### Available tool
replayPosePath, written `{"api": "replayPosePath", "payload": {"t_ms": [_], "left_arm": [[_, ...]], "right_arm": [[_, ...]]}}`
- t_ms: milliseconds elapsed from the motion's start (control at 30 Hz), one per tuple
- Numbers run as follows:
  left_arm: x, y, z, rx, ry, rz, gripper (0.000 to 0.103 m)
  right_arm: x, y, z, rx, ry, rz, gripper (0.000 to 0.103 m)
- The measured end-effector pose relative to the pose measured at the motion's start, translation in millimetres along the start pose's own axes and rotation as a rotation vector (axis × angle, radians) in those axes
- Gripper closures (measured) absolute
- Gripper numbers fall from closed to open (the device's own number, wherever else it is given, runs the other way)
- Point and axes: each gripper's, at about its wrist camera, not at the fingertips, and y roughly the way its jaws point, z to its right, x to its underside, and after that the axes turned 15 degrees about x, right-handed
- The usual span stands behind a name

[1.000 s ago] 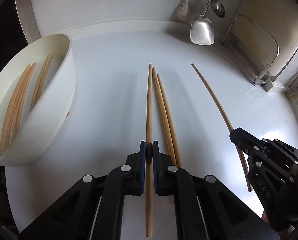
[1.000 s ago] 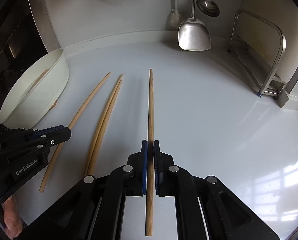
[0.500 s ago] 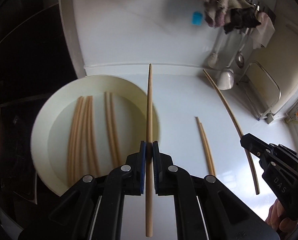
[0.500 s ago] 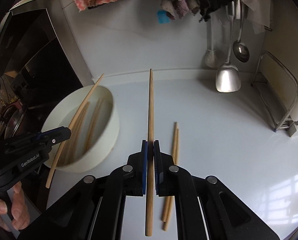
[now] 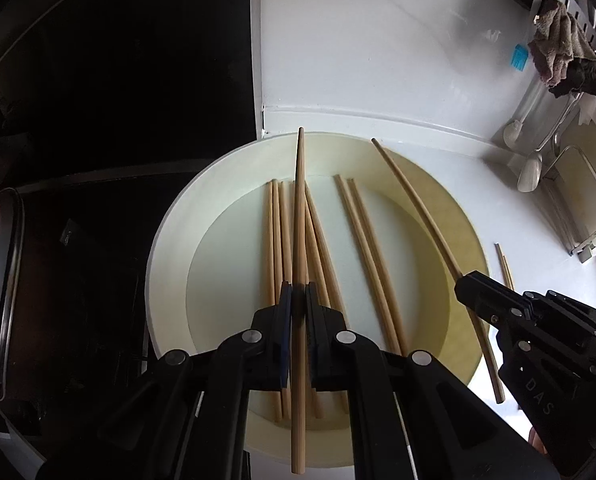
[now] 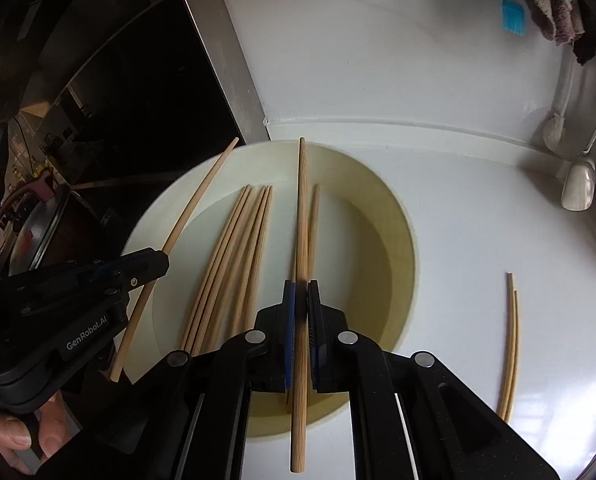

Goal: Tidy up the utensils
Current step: 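Lower the chopsticks into the basin and open both grippers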

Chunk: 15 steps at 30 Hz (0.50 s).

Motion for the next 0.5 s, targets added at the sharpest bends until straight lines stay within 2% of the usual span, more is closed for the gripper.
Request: {"api": "replayPosePath", "payload": {"t_ms": [200, 500], "left_arm": [[-0.8, 27.0, -16.2, 0.030, -0.010, -0.060, 0.096], [0.8, 52.8, -23.3, 0.055, -0.015, -0.126, 0.095]], "right_arm": [[-1.4, 31.3, -16.4, 0.037, -0.009, -0.082, 0.097], [-6.0, 71.3, -25.8, 0.047, -0.001, -0.170, 0.097]]}}
